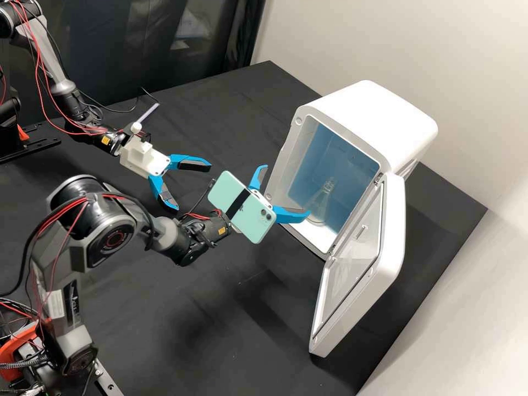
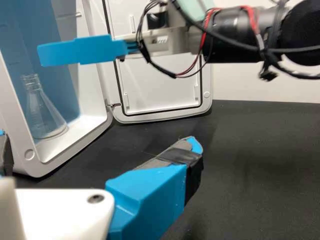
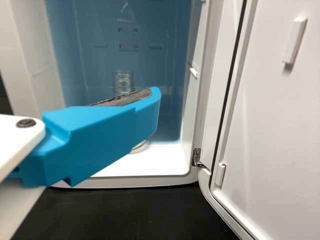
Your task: Take the flask out of the incubator
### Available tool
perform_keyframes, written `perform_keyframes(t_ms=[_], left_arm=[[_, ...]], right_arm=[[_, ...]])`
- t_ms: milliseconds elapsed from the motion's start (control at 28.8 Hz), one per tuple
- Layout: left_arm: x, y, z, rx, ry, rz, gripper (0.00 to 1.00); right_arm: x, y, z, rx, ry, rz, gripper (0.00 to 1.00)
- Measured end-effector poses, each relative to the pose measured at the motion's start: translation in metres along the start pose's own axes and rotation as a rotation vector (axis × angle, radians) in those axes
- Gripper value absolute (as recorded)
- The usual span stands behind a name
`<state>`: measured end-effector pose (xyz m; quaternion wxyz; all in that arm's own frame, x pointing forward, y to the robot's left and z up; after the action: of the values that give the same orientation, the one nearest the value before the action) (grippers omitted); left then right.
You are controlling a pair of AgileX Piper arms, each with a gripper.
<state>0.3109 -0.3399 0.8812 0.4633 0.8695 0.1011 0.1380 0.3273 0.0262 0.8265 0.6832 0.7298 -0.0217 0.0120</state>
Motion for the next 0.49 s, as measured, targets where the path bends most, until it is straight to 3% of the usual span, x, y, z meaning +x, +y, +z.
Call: perform_keyframes(t_ms=[243, 486], left_arm=[[0.0, 0.0, 0.0, 0.0, 0.0, 0.0, 1.0], [0.0, 0.0, 0.0, 0.0, 0.0, 0.0, 1.0]], right_arm=[[0.021, -0.006, 0.014, 0.006, -0.036, 0.0, 1.0], [0.041, -0.015, 0.024, 0.002, -0.076, -0.037, 1.0]])
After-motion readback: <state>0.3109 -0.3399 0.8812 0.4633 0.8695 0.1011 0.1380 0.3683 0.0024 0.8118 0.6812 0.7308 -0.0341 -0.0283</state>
